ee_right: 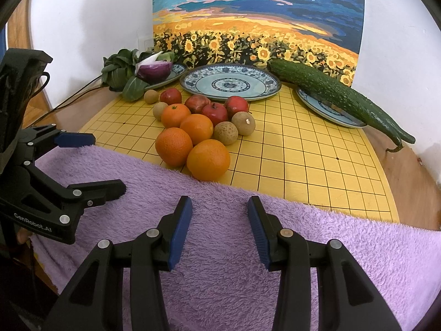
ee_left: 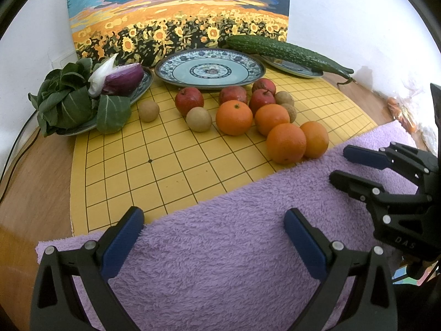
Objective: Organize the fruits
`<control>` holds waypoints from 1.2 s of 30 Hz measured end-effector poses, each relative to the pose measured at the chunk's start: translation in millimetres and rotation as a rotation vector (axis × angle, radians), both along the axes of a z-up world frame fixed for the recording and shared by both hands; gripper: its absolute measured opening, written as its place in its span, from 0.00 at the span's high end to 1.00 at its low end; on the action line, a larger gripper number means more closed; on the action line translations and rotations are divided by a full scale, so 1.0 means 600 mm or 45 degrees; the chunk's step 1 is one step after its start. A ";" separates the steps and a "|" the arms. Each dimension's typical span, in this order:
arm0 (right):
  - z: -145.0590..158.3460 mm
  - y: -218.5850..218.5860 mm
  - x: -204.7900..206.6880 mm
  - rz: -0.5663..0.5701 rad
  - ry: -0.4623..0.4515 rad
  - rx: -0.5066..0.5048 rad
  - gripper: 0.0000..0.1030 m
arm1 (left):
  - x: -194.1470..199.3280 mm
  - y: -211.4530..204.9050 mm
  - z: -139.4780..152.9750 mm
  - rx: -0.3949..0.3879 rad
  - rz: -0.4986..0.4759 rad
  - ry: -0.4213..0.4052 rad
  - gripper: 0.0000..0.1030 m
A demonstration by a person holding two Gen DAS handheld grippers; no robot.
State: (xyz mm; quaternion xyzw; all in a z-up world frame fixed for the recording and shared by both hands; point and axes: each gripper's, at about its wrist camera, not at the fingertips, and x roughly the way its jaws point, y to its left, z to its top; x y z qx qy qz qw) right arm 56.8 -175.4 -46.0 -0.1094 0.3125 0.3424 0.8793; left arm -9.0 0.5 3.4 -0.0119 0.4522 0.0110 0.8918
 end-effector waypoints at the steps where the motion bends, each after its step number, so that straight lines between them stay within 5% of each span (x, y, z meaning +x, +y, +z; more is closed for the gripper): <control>1: 0.000 0.000 0.000 0.000 0.001 0.002 0.57 | 0.000 0.000 0.000 0.000 0.000 0.000 0.00; 13: 0.000 -0.001 0.001 0.003 0.005 0.010 0.57 | -0.001 -0.006 0.001 -0.007 -0.011 -0.005 0.00; 20: 0.002 -0.001 -0.003 0.057 0.004 0.008 0.48 | -0.004 -0.011 0.005 0.002 0.006 0.032 0.00; 36: 0.094 -0.022 -0.011 -0.036 -0.091 0.040 0.48 | -0.012 -0.026 0.104 0.017 -0.042 -0.117 0.01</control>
